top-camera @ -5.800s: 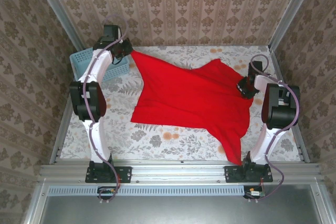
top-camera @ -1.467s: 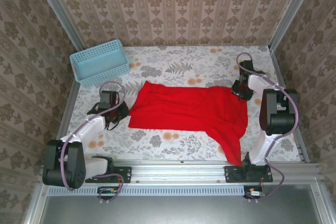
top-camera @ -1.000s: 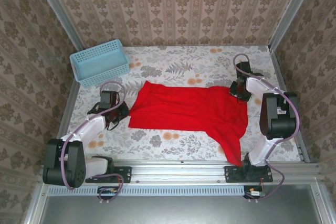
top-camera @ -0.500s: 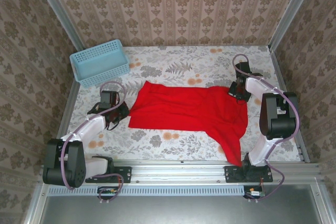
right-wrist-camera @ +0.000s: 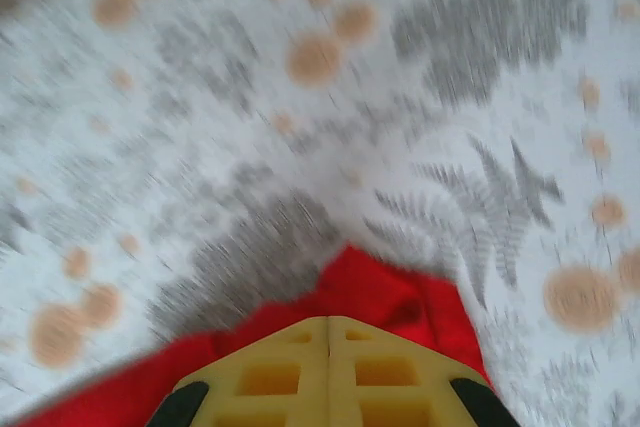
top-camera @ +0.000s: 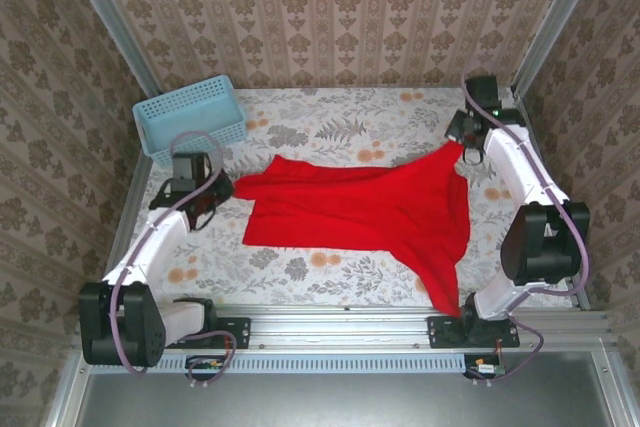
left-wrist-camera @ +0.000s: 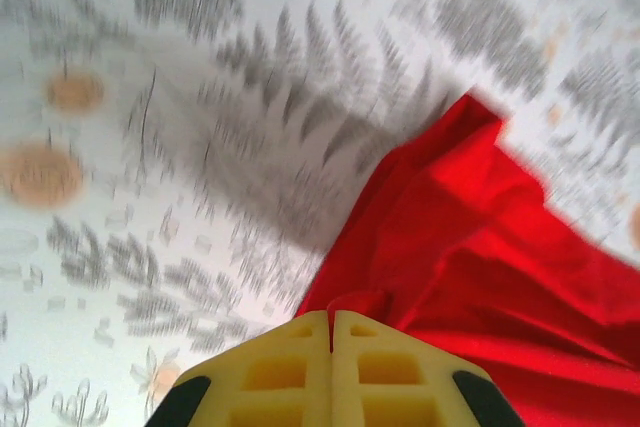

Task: Fold the inside-out t-shirt
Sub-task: Flatten out the T-shirt at the center of the table.

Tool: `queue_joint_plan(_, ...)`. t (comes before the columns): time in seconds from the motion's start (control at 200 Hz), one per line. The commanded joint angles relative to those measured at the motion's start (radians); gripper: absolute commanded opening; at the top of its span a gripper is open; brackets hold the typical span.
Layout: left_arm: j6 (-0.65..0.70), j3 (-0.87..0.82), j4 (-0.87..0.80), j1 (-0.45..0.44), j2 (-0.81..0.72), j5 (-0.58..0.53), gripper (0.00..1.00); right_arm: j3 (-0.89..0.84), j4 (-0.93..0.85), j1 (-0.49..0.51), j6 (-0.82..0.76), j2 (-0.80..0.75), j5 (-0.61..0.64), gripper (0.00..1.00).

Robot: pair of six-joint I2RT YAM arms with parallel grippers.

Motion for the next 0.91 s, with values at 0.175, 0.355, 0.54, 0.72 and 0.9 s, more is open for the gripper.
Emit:
queue_joint_plan(0.175, 0.079, 0.338, -0.033, 0.021, 0.104, -0.069, 0.0, 0.418, 0.015, 0.049, -0.086, 0.148, 0.018, 0.0)
queue_joint_plan(0.355, 0.103, 0.427, -0.028, 0.021, 0.081, -0.077, 0.0, 0.495, 0.024, 0.097, -0.087, 0.086, 0.042, 0.0)
queue_joint_plan(0.54, 0.122, 0.385, -0.017, 0.019, -0.071, -0.075, 0.0, 0.354, 0.104, 0.136, -0.11, -0.183, 0.085, 0.0)
queue_joint_plan(0.72, 0.133, 0.294, -0.028, 0.02, -0.248, -0.107, 0.0, 0.397, 0.069, 0.137, -0.178, -0.355, 0.105, 0.0)
queue_joint_plan(0.9, 0.133, 0.228, -0.031, 0.022, -0.325, -0.132, 0.0, 0.5, 0.029, 0.137, -0.234, -0.314, 0.056, 0.0)
